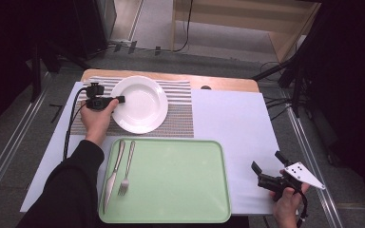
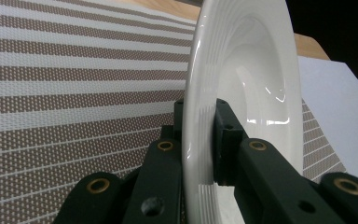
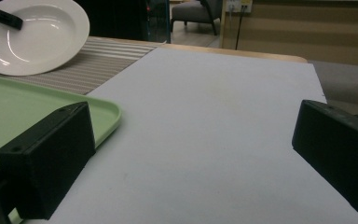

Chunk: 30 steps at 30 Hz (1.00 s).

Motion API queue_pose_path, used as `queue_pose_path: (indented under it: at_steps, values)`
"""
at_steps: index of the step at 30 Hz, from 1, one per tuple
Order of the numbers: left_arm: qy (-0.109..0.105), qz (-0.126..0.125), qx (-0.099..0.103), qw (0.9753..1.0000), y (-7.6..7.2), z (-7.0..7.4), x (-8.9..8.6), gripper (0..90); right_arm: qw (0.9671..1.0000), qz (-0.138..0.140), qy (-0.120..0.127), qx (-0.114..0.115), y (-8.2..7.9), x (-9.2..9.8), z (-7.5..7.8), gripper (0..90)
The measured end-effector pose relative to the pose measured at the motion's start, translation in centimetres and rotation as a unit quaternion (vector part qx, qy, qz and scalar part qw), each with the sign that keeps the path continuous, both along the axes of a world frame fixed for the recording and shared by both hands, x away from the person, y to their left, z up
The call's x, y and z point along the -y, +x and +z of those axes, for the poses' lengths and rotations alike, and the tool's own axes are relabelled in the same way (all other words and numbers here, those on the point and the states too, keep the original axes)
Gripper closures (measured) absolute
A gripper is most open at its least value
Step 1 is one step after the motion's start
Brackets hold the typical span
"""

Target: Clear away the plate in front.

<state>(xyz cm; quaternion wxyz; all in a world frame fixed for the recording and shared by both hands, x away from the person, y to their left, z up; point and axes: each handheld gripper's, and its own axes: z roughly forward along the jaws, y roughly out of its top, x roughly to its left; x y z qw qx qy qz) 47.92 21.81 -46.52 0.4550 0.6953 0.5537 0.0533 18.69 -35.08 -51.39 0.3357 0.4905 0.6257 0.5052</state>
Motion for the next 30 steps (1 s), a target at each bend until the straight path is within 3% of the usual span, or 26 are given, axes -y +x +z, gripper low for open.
queue_pose_path:
  at_steps: [5, 6, 12, 30]
  values:
    - [-0.031, 0.004, 0.012, 0.9994, -0.2, 0.6, -0.5, 83.0, 0.9999, -0.001, -0.011, 0.005, 0.1, 0.0, 0.0, 0.0]
    - [-0.040, 0.000, 0.019, 0.9990, -0.4, 1.1, -0.7, 83.0, 1.0000, 0.000, -0.005, -0.002, 0.0, -0.2, 0.0, 0.0]
    - [-0.067, -0.008, 0.036, 0.9971, -1.0, 2.2, -0.5, 83.0, 0.9999, -0.001, -0.009, 0.004, 0.2, -0.1, 0.0, 0.0]
    - [-0.095, -0.071, 0.084, 0.9894, -4.7, 6.3, 0.6, 83.0, 0.9999, -0.003, -0.010, -0.004, 0.1, -0.2, 0.0, 0.0]
